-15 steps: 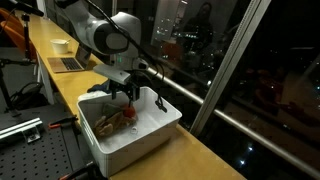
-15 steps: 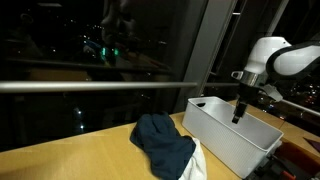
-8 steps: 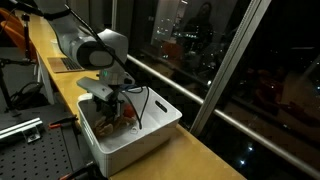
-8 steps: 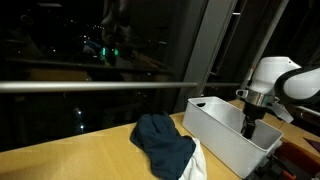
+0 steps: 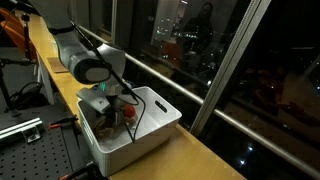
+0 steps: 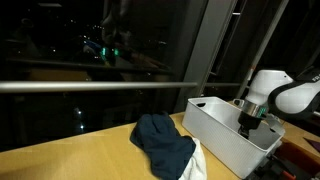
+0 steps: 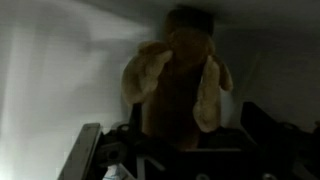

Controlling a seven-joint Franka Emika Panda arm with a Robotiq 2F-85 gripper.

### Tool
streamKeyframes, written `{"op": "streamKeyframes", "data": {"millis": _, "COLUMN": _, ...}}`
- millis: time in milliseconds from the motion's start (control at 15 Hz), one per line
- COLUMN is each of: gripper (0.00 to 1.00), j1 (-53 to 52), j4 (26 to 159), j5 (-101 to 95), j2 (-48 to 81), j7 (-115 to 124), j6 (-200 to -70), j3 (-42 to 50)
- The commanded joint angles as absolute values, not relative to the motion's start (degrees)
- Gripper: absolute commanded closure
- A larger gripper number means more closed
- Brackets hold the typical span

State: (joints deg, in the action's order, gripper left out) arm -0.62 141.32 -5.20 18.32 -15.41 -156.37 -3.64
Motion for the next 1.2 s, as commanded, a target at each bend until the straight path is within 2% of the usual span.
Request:
{"op": "streamKeyframes", "data": {"millis": 0, "gripper": 0.0, "j1": 1.02, "j4": 139.88, "j5": -3.53, "j2": 22.88, "j7": -16.6, "j6": -160.75, "j3": -5.32}}
{"op": "streamKeyframes", "data": {"millis": 67, "gripper": 0.1, "j1": 1.44, "j4": 139.99, "j5": -3.53, "j2": 23.44, "j7": -16.74, "j6": -161.54, "j3": -5.55}}
{"op": "streamKeyframes", "data": {"millis": 133, "gripper": 0.26, "j1": 1.74, "j4": 140.05, "j5": -3.63, "j2": 23.88, "j7": -16.65, "j6": -162.2, "j3": -5.65}}
{"op": "streamKeyframes", "data": {"millis": 467, "gripper": 0.65, "j1": 2.78, "j4": 139.55, "j5": -3.96, "j2": 23.65, "j7": -16.5, "j6": -162.48, "j3": -6.36}}
{"op": "streamKeyframes", "data": {"millis": 733, "gripper": 0.94, "j1": 2.14, "j4": 140.42, "j5": -4.98, "j2": 17.96, "j7": -15.85, "j6": -160.59, "j3": -5.73}}
{"op": "streamKeyframes", "data": {"millis": 867, "gripper": 0.99, "j1": 1.46, "j4": 141.13, "j5": -5.85, "j2": 13.35, "j7": -15.35, "j6": -159.07, "j3": -4.85}}
{"op": "streamKeyframes", "data": {"millis": 933, "gripper": 0.96, "j1": 1.16, "j4": 141.28, "j5": -6.33, "j2": 11.06, "j7": -15.13, "j6": -158.12, "j3": -4.4}}
{"op": "streamKeyframes", "data": {"millis": 1133, "gripper": 0.96, "j1": 0.11, "j4": 140.3, "j5": -7.93, "j2": 2.73, "j7": -14.17, "j6": -152.55, "j3": -3.48}}
